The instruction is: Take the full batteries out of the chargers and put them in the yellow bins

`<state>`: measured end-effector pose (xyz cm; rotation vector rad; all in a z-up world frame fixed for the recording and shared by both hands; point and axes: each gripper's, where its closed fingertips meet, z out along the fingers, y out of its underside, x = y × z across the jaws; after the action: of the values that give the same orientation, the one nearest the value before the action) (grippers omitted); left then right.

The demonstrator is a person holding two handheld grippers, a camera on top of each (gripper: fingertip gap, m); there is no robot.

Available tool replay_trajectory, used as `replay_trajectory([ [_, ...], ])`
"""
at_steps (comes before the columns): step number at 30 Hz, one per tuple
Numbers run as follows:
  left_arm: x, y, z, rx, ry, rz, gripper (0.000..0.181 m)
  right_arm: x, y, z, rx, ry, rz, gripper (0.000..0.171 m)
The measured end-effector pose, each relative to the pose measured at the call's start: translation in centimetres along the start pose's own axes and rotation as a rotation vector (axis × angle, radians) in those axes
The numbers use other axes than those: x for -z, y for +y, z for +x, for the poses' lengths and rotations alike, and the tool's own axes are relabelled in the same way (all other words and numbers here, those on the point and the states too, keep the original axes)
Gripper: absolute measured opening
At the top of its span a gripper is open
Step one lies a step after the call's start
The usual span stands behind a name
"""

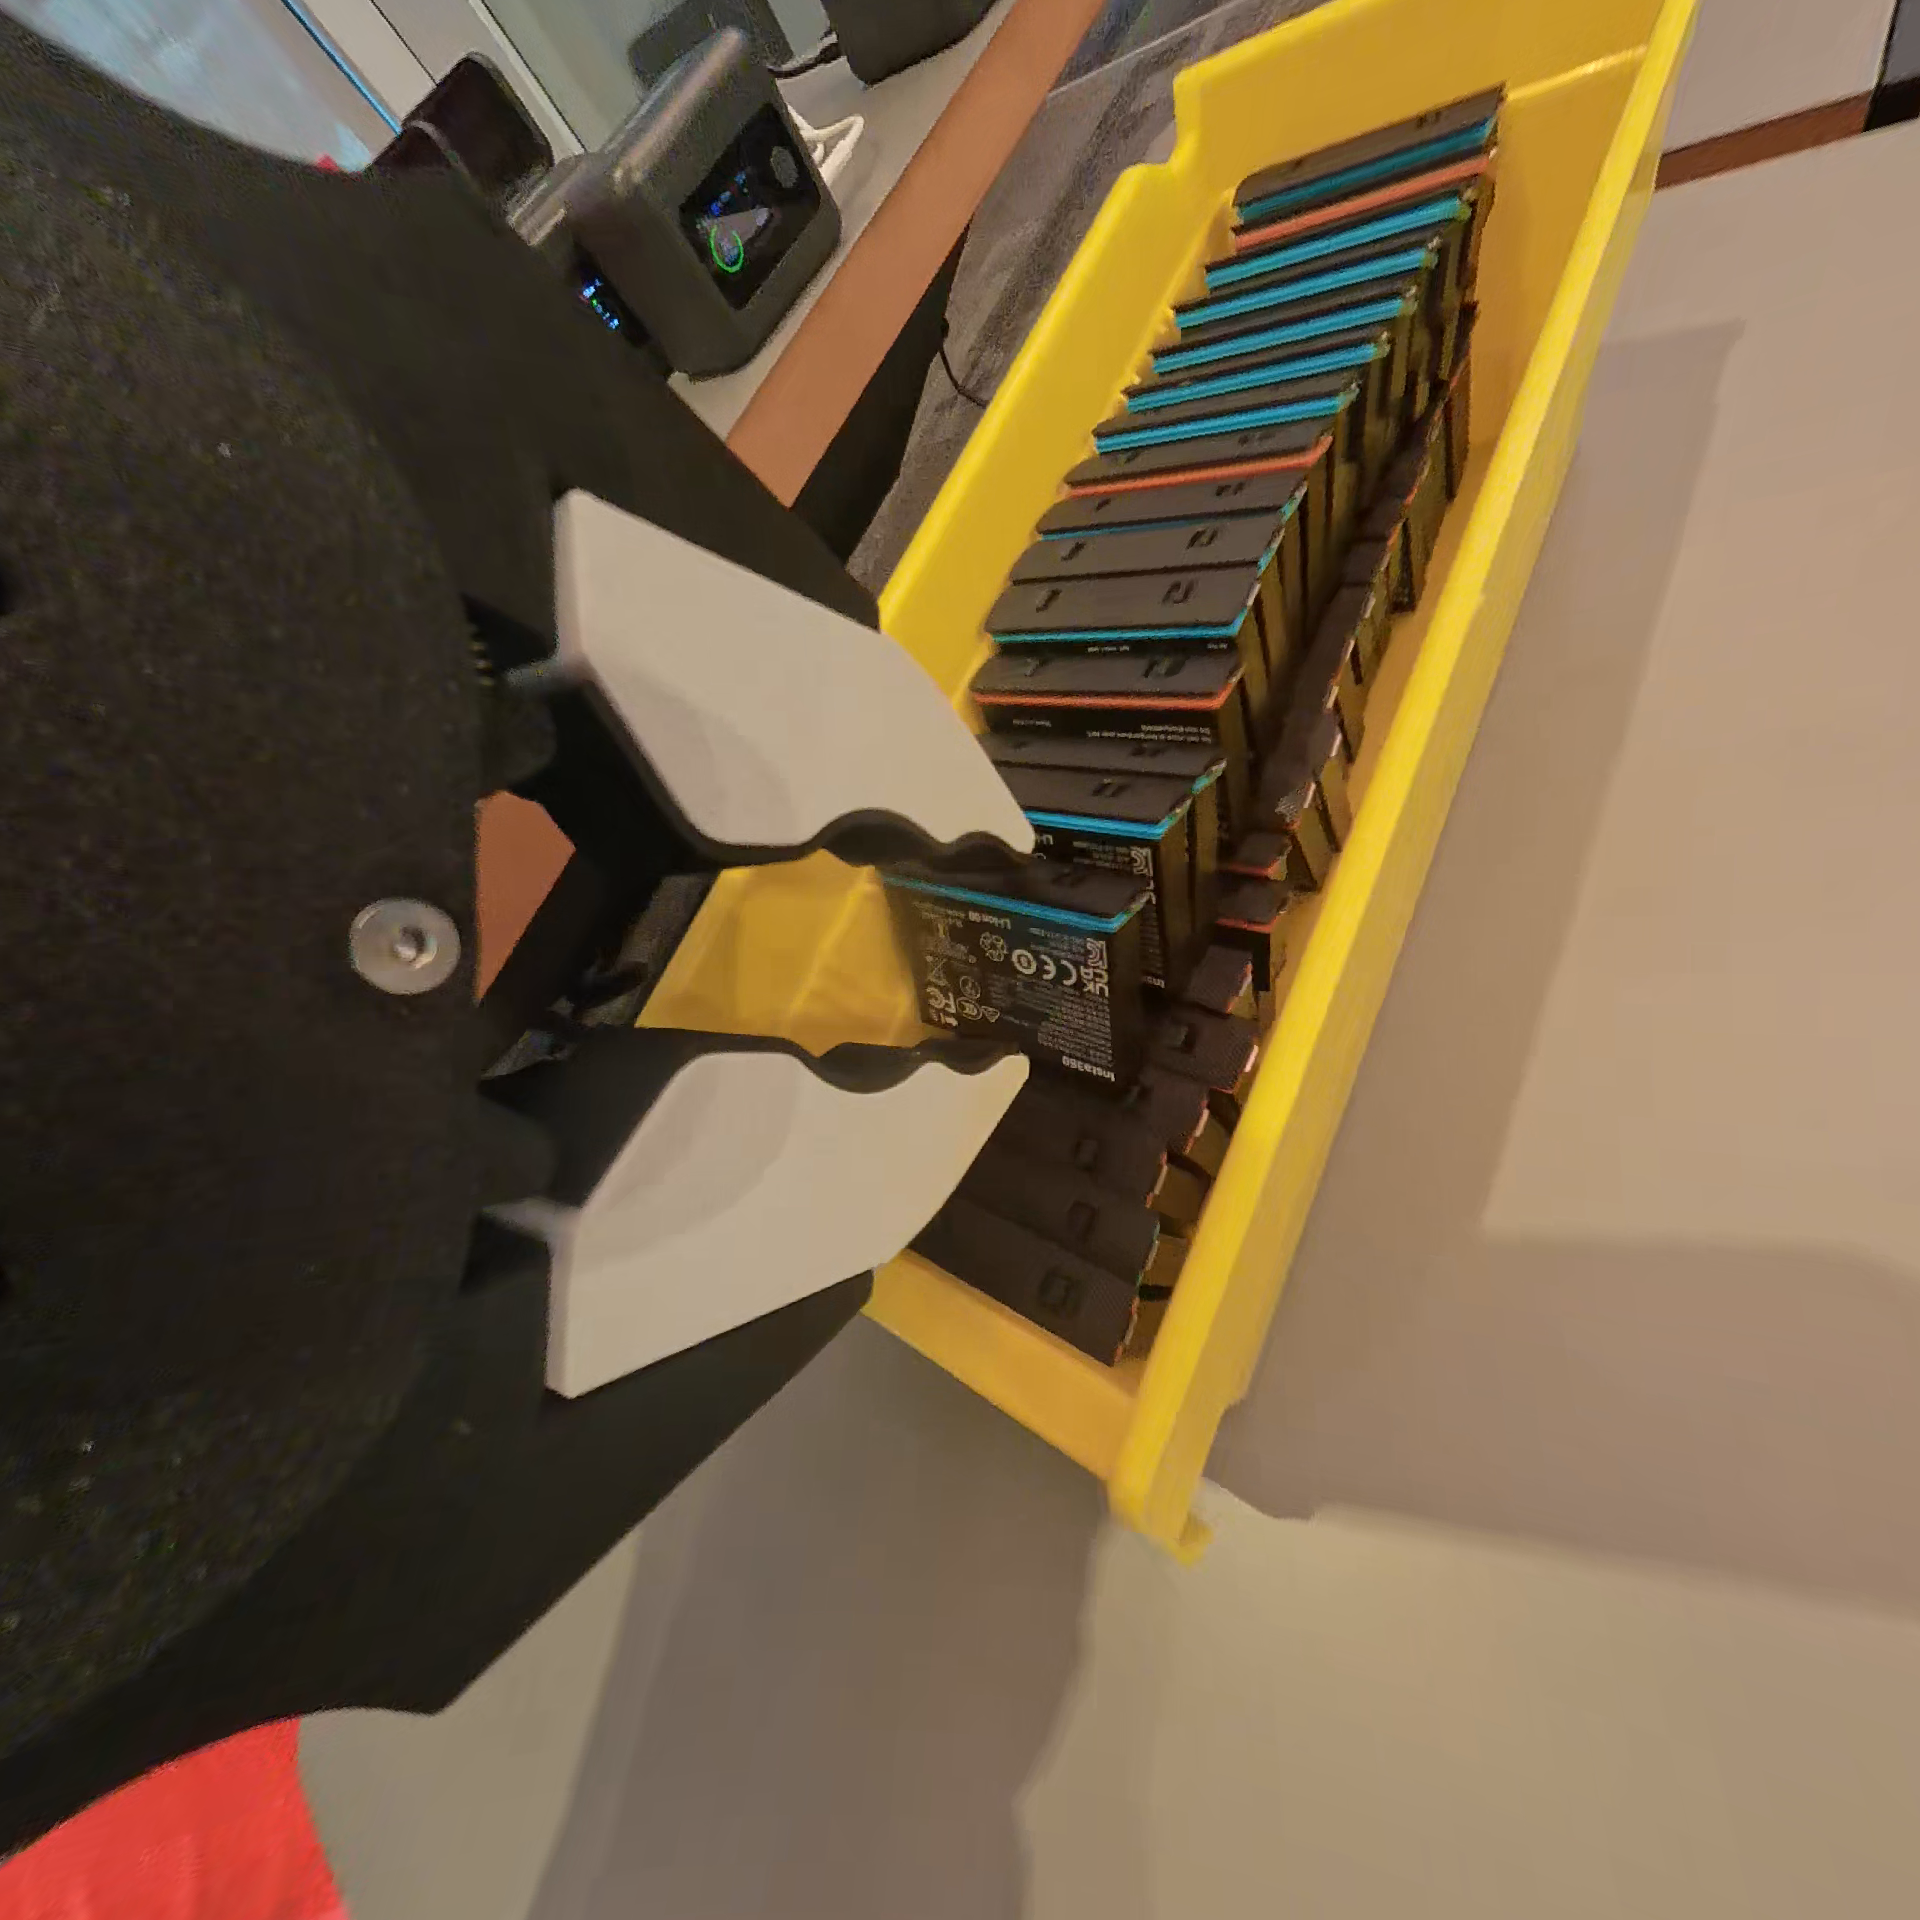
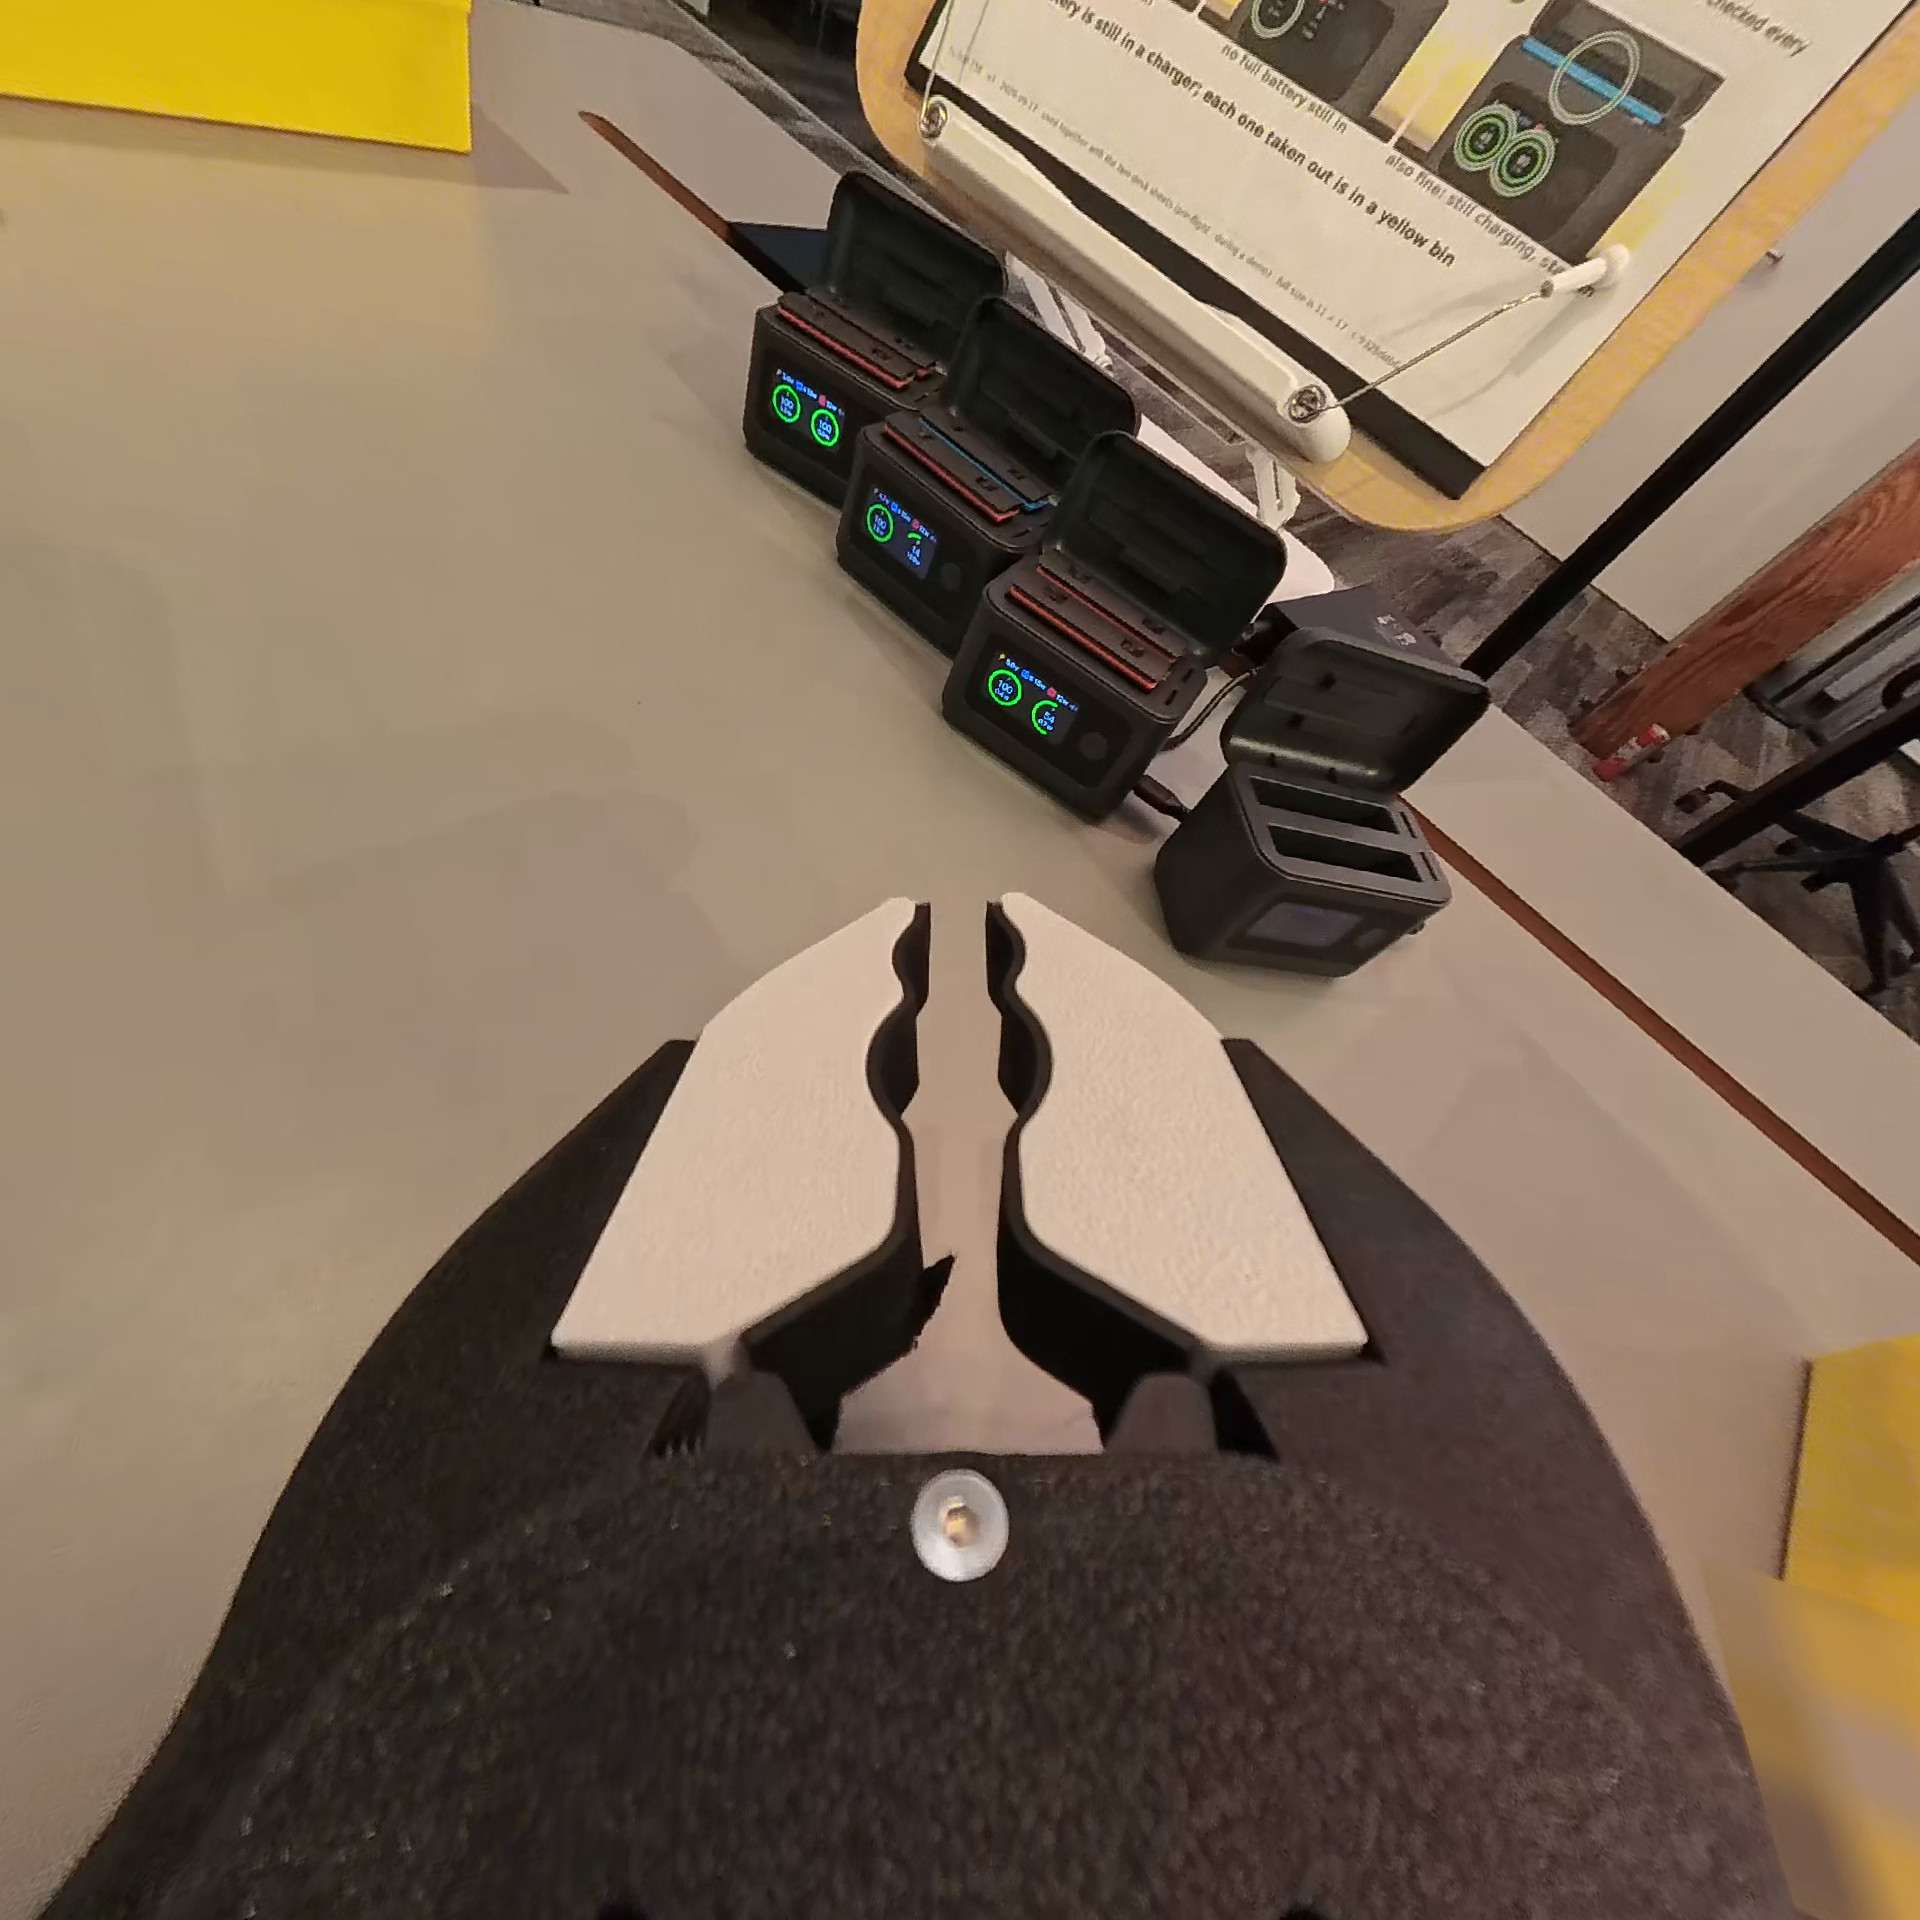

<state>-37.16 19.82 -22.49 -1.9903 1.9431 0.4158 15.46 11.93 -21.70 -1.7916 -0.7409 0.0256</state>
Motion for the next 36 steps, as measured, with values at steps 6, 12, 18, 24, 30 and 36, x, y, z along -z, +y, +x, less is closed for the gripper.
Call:
replay_trajectory([
  [6,-0.7,0.7,-0.3,-0.054,0.011,-0.077,0.032,-0.1,0.2,0.0,0.001,-0.001,-0.005,0.010],
  [12,-1.0,0.9,-0.4,-0.066,-0.036,-0.088,0.032,-0.1,0.1,-0.1,0.001,-0.006,-0.002,0.010],
  [18,-0.2,1.0,0.2,-0.090,-0.056,-0.074,0.020,0.1,-0.1,0.1,0.003,0.002,0.005,0.010],
  [24,0.9,1.3,0.7,-0.086,-0.083,-0.038,0.012,0.0,-0.1,0.0,0.006,0.001,0.004,0.009],
  [30,1.3,1.9,1.6,-0.105,-0.109,-0.033,0.000,0.0,0.0,-0.1,0.008,-0.002,0.003,0.009],
  [36,1.2,2.1,0.5,-0.046,-0.139,-0.022,0.023,-0.2,0.1,-0.3,0.015,-0.007,-0.005,0.009],
])
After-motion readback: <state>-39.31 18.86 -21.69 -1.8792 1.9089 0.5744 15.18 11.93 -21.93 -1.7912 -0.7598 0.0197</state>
